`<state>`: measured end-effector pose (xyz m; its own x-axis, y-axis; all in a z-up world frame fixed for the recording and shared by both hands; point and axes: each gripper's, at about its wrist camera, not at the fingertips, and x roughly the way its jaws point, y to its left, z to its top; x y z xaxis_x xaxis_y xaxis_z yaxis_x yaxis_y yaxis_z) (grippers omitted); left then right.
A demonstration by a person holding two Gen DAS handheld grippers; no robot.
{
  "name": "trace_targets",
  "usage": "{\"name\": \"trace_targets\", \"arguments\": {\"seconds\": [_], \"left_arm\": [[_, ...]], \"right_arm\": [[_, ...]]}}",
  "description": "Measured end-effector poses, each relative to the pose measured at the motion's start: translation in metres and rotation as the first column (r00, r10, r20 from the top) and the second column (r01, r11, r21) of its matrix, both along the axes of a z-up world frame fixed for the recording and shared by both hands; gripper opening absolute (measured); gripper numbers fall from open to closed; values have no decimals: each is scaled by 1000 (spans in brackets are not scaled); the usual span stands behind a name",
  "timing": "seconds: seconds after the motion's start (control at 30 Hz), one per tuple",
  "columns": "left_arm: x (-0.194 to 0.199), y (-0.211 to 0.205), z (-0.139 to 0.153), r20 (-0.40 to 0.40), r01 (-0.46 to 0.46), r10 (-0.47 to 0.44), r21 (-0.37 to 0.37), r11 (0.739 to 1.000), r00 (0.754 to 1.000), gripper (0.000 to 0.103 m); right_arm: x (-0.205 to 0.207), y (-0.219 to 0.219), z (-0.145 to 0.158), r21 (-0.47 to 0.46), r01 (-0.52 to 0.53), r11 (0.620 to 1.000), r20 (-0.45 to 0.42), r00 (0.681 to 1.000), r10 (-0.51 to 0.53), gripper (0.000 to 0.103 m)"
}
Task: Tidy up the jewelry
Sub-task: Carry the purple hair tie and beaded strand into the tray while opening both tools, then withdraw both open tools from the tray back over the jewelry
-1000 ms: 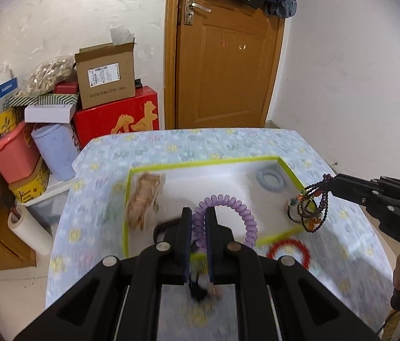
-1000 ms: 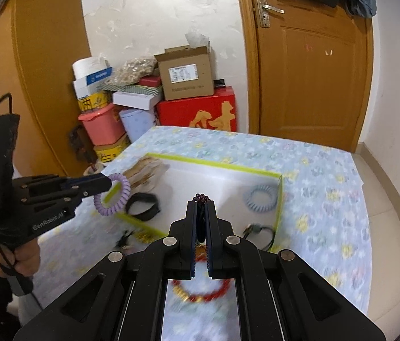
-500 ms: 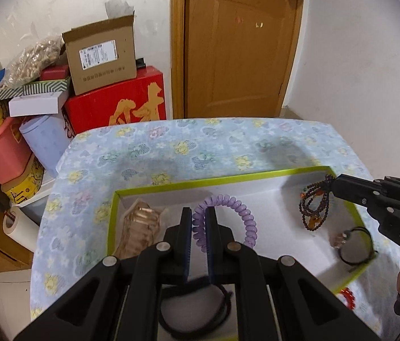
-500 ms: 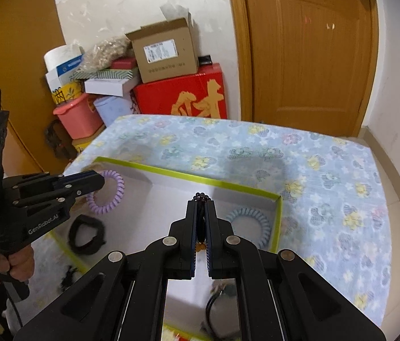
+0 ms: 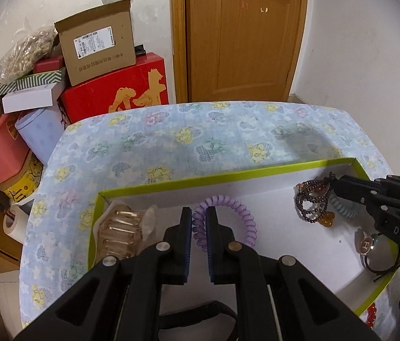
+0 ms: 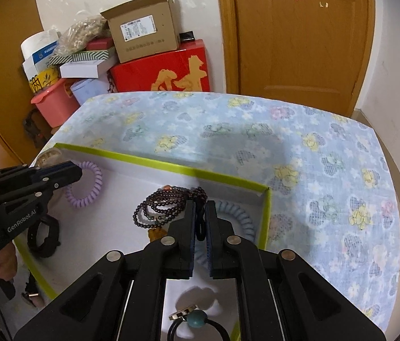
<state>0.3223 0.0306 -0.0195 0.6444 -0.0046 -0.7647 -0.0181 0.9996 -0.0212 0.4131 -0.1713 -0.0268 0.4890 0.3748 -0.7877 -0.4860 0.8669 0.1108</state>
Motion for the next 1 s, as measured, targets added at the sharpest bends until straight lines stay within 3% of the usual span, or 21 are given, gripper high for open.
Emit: {"name": "trace_targets", "arguments": {"seconds": [0.03, 0.53, 1.0], "left_arm": [[0, 0, 0, 0, -2, 2, 2, 1000, 1000, 11], [-19, 5, 22, 23, -22, 23, -11, 1000, 999, 18], [-90, 5, 45, 64, -20, 22, -25, 999, 998, 18]], "right_arm": [[-1, -1, 1, -1, 3, 1000, 6, 1000, -3, 19], [-36, -9, 31, 48, -18, 999, 58, 998, 15, 23], [-119, -31, 61, 115, -29, 993, 90, 996, 19, 23]]}}
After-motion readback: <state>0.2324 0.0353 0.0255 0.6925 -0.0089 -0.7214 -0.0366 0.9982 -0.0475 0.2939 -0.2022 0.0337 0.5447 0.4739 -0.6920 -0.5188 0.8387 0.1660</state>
